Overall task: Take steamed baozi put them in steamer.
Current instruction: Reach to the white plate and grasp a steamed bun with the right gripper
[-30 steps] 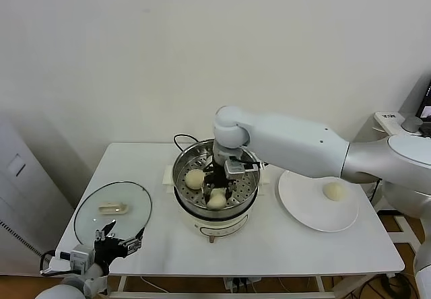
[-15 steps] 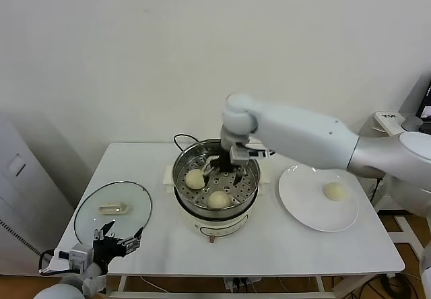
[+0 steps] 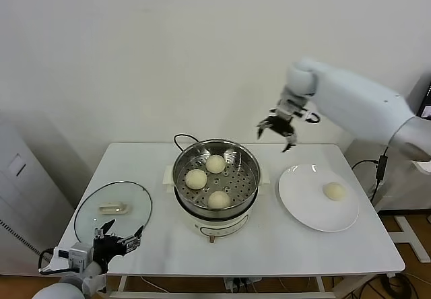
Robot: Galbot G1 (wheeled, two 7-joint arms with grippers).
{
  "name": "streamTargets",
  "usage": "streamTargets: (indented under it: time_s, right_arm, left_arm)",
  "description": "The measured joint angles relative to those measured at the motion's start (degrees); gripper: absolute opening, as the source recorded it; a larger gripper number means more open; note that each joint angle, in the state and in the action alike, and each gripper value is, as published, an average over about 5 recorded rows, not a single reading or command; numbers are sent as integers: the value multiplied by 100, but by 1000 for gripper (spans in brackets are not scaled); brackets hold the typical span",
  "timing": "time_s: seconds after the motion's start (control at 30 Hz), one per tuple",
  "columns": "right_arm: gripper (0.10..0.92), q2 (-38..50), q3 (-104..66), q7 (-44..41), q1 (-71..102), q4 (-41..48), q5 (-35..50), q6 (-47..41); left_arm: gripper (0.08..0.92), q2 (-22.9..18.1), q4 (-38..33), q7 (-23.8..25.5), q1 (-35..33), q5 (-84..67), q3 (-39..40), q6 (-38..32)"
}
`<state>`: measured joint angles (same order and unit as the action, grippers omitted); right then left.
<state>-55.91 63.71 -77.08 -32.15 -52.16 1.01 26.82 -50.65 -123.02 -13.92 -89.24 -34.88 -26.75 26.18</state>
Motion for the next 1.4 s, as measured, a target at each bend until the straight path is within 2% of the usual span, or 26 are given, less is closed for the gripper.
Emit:
streamTargets:
  time_s: [0.43, 0.87, 1.4]
  right_arm:
    - [823, 463, -193, 35, 489, 1184, -15, -316]
    - [823, 463, -1175, 379, 1488, 2190, -907, -133]
    - [823, 258, -2517, 1110, 2432, 2991, -2066, 186]
  left_arm:
    - [823, 7, 11, 1, 48, -18, -1, 7]
    - [823, 32, 29, 2, 64, -25, 24, 10]
    - [823, 55, 60, 13, 116, -28, 137, 8]
